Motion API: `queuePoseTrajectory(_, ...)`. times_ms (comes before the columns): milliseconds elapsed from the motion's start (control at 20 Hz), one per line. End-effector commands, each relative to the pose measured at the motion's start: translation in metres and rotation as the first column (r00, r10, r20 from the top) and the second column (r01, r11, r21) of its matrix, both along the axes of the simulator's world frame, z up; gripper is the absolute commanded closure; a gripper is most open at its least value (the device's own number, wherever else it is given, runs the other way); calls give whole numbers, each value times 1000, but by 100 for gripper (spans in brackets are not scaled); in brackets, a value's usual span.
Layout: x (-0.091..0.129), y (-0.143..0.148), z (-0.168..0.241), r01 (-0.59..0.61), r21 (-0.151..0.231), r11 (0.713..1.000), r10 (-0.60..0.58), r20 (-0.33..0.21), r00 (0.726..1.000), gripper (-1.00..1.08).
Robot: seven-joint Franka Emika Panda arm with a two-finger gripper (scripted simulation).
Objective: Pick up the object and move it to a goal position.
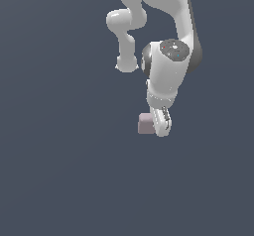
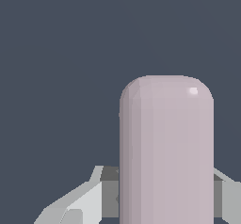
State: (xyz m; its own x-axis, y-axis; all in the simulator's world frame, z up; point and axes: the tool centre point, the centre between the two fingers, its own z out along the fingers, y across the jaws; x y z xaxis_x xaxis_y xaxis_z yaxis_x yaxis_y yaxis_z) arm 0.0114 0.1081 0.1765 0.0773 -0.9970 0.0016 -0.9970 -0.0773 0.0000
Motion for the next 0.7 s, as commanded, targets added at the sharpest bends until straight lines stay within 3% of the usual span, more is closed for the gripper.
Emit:
queuePoseTrajectory(0,2,17,20,0,0,1000,0,0,1000,108)
queuePoseTrajectory(300,8,45,51,0,0,1000,0,0,1000,108)
queuePoseTrajectory(650,11,56,62,-1,1,1000,1,0,1000,108)
